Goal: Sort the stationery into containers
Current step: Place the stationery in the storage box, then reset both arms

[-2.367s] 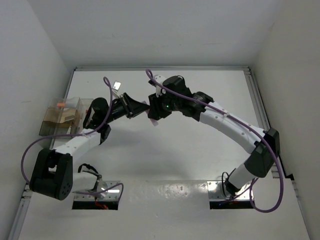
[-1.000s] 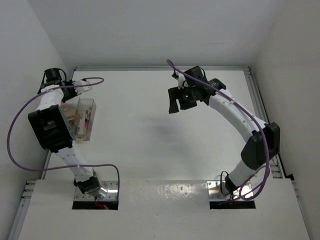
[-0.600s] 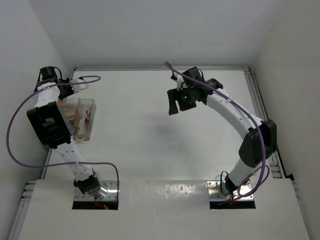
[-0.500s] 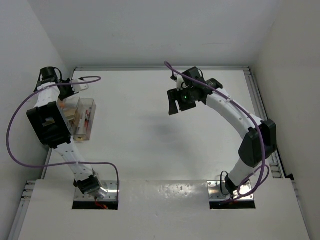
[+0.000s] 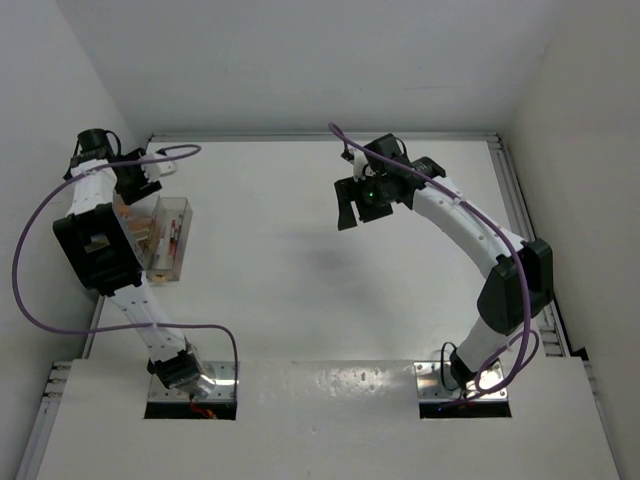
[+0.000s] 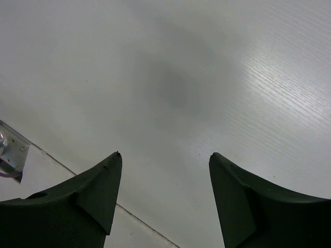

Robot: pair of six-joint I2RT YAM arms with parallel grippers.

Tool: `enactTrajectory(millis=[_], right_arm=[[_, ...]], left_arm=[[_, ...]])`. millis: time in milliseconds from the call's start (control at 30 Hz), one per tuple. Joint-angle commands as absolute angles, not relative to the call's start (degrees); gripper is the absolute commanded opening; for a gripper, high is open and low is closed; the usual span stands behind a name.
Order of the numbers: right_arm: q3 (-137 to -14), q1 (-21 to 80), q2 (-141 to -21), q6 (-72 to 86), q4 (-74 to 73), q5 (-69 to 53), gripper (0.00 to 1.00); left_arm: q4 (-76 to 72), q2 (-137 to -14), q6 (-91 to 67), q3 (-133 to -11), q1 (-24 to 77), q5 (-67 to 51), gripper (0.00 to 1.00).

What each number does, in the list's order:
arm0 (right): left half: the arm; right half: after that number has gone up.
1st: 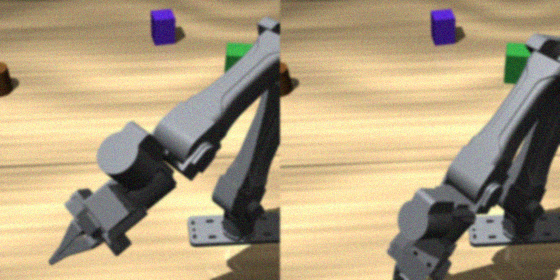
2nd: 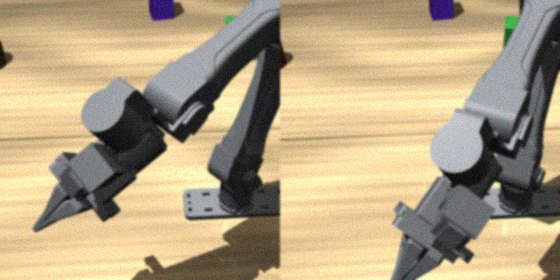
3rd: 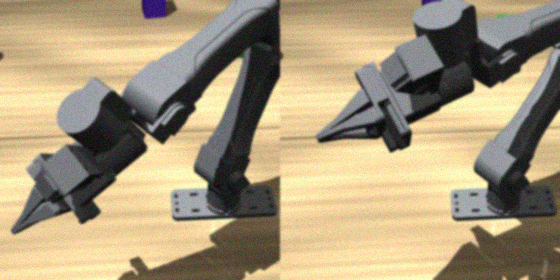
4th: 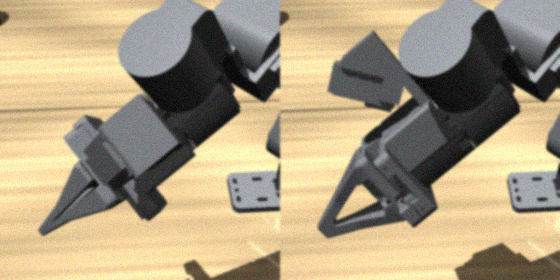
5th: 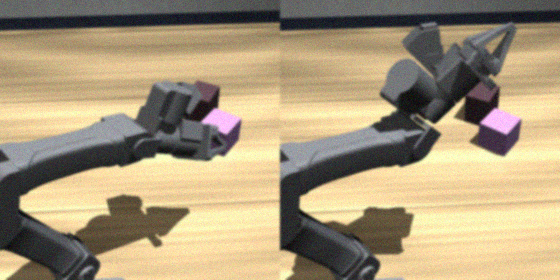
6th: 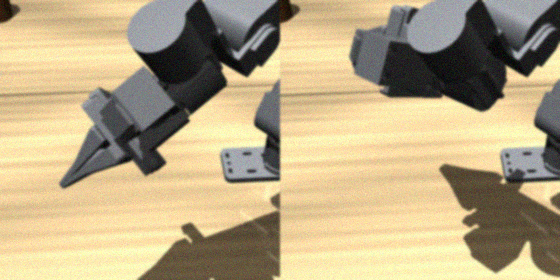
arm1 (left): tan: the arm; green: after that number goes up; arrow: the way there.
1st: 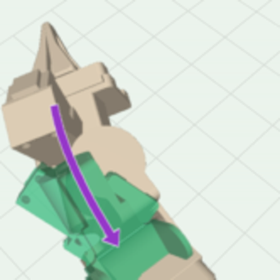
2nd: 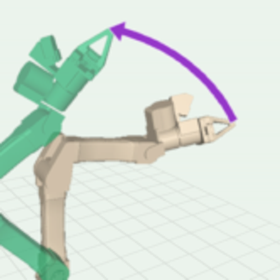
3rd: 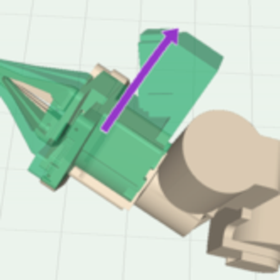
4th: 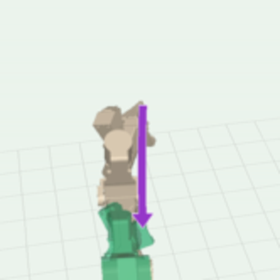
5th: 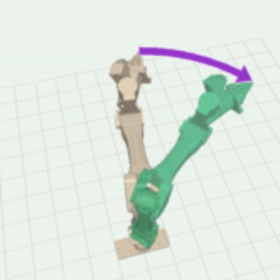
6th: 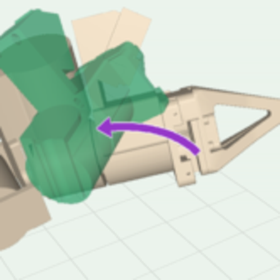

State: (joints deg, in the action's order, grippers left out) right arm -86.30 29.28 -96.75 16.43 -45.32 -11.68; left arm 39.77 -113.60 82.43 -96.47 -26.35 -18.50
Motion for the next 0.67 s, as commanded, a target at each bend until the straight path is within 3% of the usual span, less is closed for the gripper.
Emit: enactTrajectory(millis=[0,67,100,233,333,467,633], right_arm=[[-88.68,29.09,-95.45,15.38,-44.91,-11.08,0.68],[-88.77,28.74,-94.14,14.59,-44.91,-10.81,0.69],[-88.68,28.13,-93.78,14.50,-44.91,-11.33,0.70],[-88.95,24.18,-92.20,15.73,-45.61,-13.00,0.72],[-88.86,19.00,-91.15,14.95,-45.00,-13.97,0.74],[-88.51,10.23,-90.09,11.87,-44.39,-13.62,0.77],[-88.07,0.54,-88.07,9.76,-45.26,-15.64,0.77]], left_arm=[[42.35,-111.27,76.92,-104.48,-27.07,-24.60,0.67],[42.89,-109.17,63.95,-112.18,-26.72,-26.98,0.70],[43.59,-108.03,53.46,-115.37,-26.20,-25.33,1.00],[49.03,-104.07,40.38,-123.57,-21.72,-21.80,1.00],[51.77,-97.49,34.92,-117.80,-15.57,-20.30,1.00],[45.03,-87.21,25.24,-100.42,-8.02,-23.36,1.00],[42.89,-83.49,17.14,-94.65,-0.63,-22.15,1.00]])
